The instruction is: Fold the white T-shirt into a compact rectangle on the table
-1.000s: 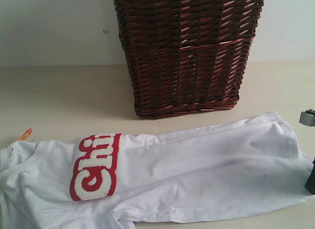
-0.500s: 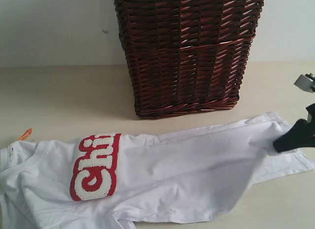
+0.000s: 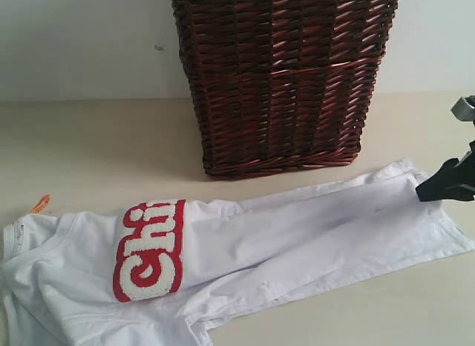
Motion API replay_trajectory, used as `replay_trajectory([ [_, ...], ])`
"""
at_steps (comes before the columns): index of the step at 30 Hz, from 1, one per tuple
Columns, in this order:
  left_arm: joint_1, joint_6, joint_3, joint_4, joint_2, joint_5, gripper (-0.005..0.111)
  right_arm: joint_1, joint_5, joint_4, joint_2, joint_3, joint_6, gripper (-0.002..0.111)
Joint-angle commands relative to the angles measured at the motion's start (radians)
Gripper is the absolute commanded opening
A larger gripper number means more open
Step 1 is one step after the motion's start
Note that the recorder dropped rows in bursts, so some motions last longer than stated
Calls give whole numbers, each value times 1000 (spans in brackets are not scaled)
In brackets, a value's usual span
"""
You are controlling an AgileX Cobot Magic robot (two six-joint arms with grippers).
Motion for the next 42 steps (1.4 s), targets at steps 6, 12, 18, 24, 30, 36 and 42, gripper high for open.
replay_trajectory([
  [6,-5,2,0,-4,-6,-2,0,-1,173,-236,-148,0,70,43],
  [12,-5,2,0,-4,-6,-2,0,-1,150,-500,-81,0,147,43],
  [18,-5,2,0,-4,-6,-2,0,-1,38,-391,-3,0,141,40],
  [24,-5,2,0,-4,-6,-2,0,-1,24,-345,90,0,92,21],
  [30,-5,2,0,-4,-6,-2,0,-1,296,-591,82,0,131,0],
  [36,-5,2,0,-4,-6,-2,0,-1,374,-615,5,0,120,4],
  [42,-5,2,0,-4,-6,-2,0,-1,392,-615,-188,0,75,34],
])
